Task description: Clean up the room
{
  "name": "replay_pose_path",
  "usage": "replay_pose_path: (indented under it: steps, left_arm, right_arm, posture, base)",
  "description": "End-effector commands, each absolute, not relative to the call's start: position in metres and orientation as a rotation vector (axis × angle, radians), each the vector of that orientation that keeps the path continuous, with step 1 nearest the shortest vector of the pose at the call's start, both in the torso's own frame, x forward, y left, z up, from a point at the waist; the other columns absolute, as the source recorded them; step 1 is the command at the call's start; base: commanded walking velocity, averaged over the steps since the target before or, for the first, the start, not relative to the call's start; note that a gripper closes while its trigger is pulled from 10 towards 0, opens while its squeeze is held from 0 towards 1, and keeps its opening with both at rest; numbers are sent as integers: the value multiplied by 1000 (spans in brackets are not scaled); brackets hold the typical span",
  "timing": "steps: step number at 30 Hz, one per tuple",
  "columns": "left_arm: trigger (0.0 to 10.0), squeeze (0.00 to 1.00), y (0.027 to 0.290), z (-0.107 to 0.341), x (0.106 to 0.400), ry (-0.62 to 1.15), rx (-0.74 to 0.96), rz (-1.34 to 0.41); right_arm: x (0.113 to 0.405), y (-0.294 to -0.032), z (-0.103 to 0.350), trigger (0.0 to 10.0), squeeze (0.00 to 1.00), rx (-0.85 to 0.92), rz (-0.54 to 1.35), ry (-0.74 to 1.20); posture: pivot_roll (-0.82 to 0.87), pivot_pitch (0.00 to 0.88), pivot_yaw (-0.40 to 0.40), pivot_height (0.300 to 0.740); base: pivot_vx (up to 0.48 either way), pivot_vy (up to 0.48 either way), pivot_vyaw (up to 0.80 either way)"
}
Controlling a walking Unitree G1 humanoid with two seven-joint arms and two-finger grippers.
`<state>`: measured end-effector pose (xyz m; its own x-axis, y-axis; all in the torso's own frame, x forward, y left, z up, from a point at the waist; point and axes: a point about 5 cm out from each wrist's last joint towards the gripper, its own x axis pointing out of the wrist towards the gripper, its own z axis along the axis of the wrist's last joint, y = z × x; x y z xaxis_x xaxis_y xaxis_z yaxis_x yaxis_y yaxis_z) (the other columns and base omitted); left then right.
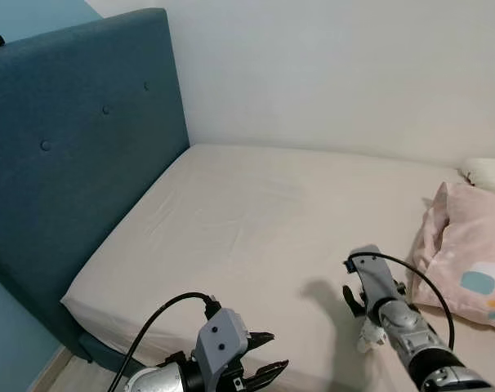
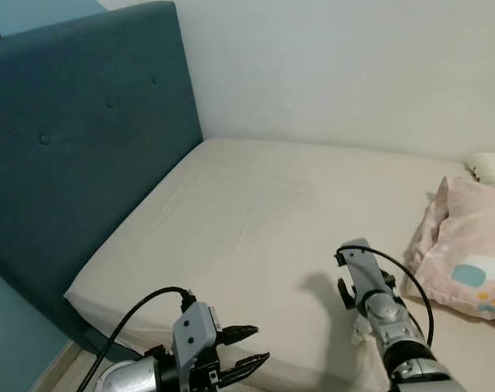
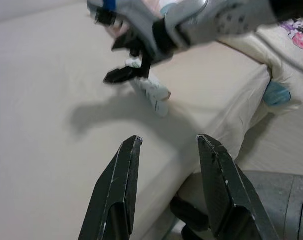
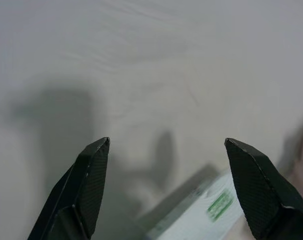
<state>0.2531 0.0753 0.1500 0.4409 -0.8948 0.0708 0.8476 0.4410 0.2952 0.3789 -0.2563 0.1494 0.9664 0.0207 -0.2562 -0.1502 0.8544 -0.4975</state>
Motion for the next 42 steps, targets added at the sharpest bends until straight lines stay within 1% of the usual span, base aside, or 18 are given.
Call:
replay_pose_path:
  steps: [1, 2, 4, 5, 7, 10, 17, 19, 20, 23, 25, 26, 27, 29, 30, 35, 38, 42]
  left_arm:
    - [10000, 0, 78, 144, 248, -199, 236, -1106]
    - [10000, 0, 78, 144, 248, -199, 236, -1106]
    - [10000, 0, 78, 143, 247, -196, 235, -1109]
    - [10000, 0, 78, 143, 247, -196, 235, -1109]
    - [10000, 0, 78, 143, 247, -193, 236, -1108]
    - [10000, 0, 79, 143, 247, -191, 244, -1100]
    - [10000, 0, 80, 142, 246, -186, 248, -1090]
    - [10000, 0, 80, 142, 246, -185, 250, -1088]
    - [10000, 0, 81, 142, 247, -185, 251, -1081]
    - [10000, 0, 81, 142, 248, -186, 250, -1077]
    - [10000, 0, 81, 142, 249, -188, 252, -1075]
    - [10000, 0, 81, 142, 249, -188, 252, -1075]
    - [10000, 0, 81, 141, 250, -188, 256, -1079]
    - [10000, 0, 81, 142, 251, -189, 262, -1088]
    - [10000, 0, 81, 142, 251, -189, 262, -1088]
    - [10000, 0, 82, 144, 252, -190, 264, -1110]
    - [10000, 0, 83, 146, 252, -192, 267, -1117]
    - [10000, 0, 83, 146, 252, -192, 267, -1118]
  right_arm:
    - [376, -257, 146, 10000, 0, -662, 198, 275]
    - [376, -257, 146, 10000, 0, -662, 198, 275]
    - [370, -262, 145, 10000, 0, -828, 301, 298]
    - [370, -262, 145, 10000, 0, -828, 301, 298]
    - [362, -270, 143, 10000, 0, -959, 428, 331]
    - [353, -280, 144, 10000, 0, -1048, 546, 370]
    - [347, -284, 143, 10000, 0, -1037, 631, 394]
    - [349, -285, 143, 10000, 0, -1002, 583, 395]
    - [354, -287, 146, 10000, 0, -908, 443, 368]
    - [359, -288, 148, 10000, 0, -834, 341, 338]
    - [363, -292, 148, 10000, 0, -590, 128, 303]
    - [363, -292, 148, 10000, 0, -590, 128, 303]
    - [362, -292, 139, 10000, 0, -423, 37, 308]
    - [359, -286, 123, 10000, 0, -209, -60, 336]
    - [359, -286, 123, 10000, 0, -209, -60, 336]
    - [354, -254, 86, 10000, 0, 28, -46, 466]
    - [352, -234, 71, 10000, 0, 192, -131, 520]
    - [352, -232, 70, 10000, 0, 220, -158, 528]
  posture:
    - [92, 334, 27, 610]
    - [92, 334, 27, 610]
    - [93, 336, 27, 610]
    - [93, 336, 27, 610]
    - [95, 339, 21, 610]
    - [94, 339, 19, 610]
    - [99, 337, 20, 610]
    - [95, 335, 20, 610]
    - [91, 335, 23, 610]
    - [91, 335, 23, 610]
    - [93, 333, 32, 610]
    - [93, 333, 32, 610]
    - [96, 334, 35, 610]
    - [100, 332, 39, 610]
    - [100, 332, 39, 610]
    - [106, 330, 41, 610]
    - [112, 329, 44, 610]
    - [112, 329, 44, 610]
  base:
    - [0, 0, 0]
    - [0, 0, 0]
    - [0, 0, 0]
    - [0, 0, 0]
    - [0, 0, 0]
    - [0, 0, 0]
    - [0, 0, 0]
    - [0, 0, 0]
    - [0, 0, 0]
    - [0, 0, 0]
    - [0, 0, 0]
    - [0, 0, 0]
    - [0, 0, 0]
    - [0, 0, 0]
    - [0, 0, 0]
    - [0, 0, 0]
    - [0, 0, 0]
    - [0, 0, 0]
